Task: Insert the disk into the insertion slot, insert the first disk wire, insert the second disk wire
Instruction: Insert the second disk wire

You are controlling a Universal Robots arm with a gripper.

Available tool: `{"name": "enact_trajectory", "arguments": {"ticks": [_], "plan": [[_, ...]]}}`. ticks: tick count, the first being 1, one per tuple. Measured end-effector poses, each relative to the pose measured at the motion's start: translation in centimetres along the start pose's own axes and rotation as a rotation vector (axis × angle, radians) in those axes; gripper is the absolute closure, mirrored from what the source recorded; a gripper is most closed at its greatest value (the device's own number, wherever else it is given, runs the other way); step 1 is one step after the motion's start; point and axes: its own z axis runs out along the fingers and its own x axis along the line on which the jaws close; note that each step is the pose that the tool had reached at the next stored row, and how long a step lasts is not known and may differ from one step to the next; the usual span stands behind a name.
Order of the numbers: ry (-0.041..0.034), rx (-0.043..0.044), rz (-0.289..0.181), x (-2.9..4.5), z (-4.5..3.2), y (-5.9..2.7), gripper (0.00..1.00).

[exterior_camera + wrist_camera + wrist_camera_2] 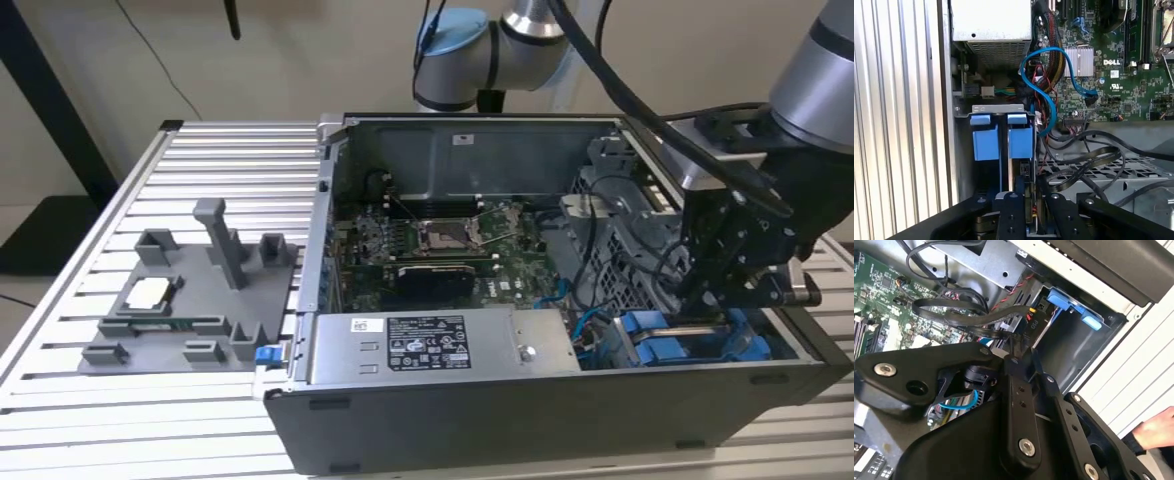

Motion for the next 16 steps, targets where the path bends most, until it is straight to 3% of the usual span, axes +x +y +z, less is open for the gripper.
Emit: {"name": "enact_trajectory", "arguments": {"ticks": [6, 16], "plan": [[0.0028, -0.0229, 0.000, -0.03, -0.03, -0.73, 0.76], [-0.0003, -0.0331, 0.001, -0.11, -1.96, -0.78, 0.76]]}}
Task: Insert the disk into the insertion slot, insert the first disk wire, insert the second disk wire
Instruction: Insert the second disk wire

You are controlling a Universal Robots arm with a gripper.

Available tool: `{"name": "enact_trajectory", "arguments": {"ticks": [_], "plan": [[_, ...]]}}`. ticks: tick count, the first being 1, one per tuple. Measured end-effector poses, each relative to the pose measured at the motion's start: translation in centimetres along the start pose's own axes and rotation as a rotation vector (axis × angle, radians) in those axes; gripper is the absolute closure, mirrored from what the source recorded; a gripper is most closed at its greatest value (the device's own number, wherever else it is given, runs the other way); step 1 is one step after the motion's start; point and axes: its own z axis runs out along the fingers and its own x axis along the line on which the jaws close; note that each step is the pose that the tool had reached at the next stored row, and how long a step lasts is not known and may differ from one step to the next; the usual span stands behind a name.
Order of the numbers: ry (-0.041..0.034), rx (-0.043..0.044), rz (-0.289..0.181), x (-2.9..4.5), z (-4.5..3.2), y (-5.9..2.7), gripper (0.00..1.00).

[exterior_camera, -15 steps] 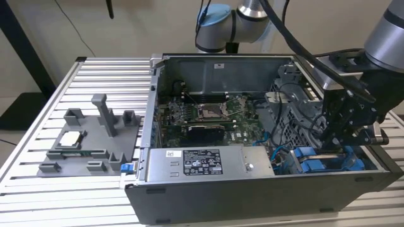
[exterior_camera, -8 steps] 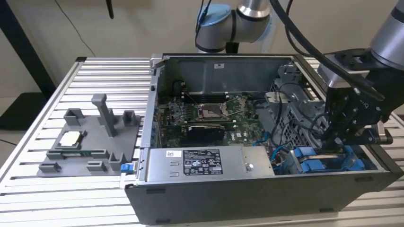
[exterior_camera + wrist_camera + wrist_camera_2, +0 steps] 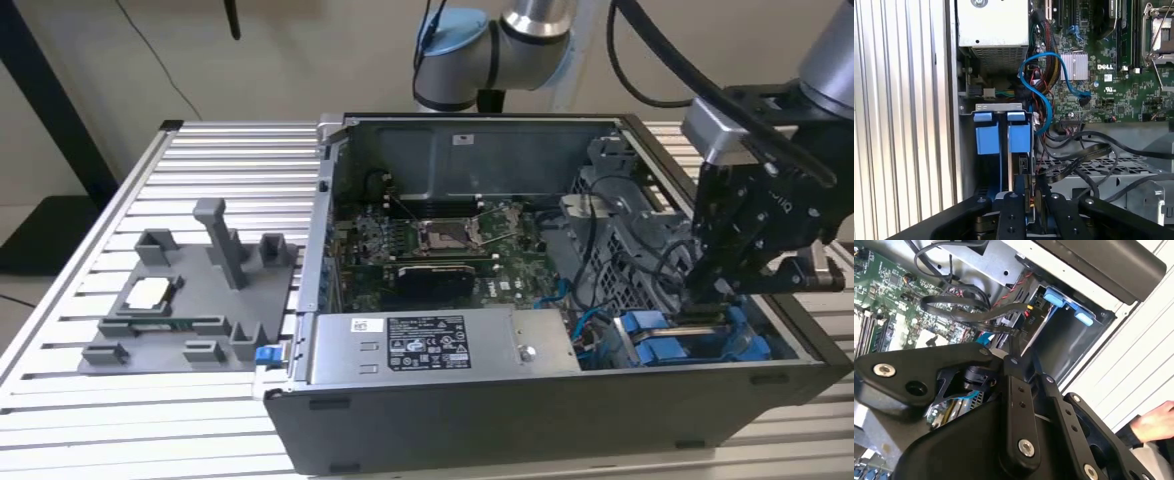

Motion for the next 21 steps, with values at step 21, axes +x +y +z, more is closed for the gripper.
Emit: {"name": "enact_trajectory", "arguments": {"ticks": [21], "plan": [[-0.0055, -0.0119, 0.002, -0.19, -4.68, 0.03, 0.76]]}}
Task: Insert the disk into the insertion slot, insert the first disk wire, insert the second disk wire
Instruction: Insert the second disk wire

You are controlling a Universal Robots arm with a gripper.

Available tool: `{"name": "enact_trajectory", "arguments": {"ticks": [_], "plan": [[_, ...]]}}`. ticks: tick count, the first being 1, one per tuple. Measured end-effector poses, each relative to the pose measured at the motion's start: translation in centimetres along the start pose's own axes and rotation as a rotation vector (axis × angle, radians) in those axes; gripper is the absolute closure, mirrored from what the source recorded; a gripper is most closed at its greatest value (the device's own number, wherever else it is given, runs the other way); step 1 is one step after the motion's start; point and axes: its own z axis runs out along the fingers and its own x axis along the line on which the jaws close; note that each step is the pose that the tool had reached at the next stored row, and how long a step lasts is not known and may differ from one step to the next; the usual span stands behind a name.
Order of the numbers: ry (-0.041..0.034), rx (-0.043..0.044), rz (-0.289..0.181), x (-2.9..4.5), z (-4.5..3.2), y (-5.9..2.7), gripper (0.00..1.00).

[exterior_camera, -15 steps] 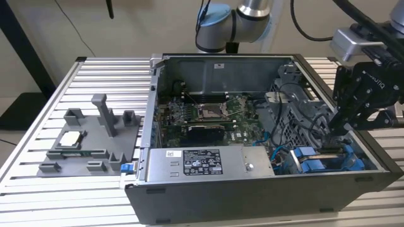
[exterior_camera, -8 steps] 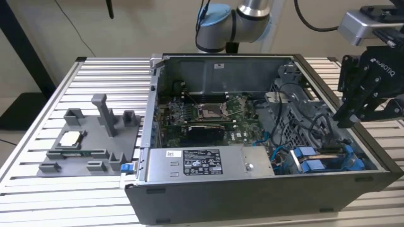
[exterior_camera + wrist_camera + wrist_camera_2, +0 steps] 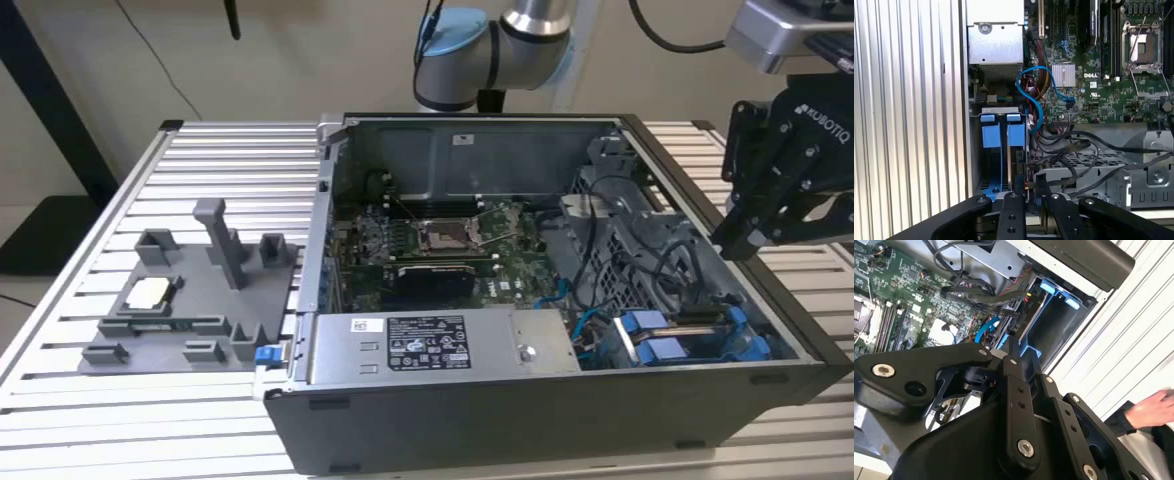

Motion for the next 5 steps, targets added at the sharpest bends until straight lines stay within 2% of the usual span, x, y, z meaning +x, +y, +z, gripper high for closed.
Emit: {"name": "enact_trajectory", "arguments": {"ticks": [5], "plan": [[0.0002, 0.0000, 0.000, 0.00, -0.02, 0.00, 0.76]]}}
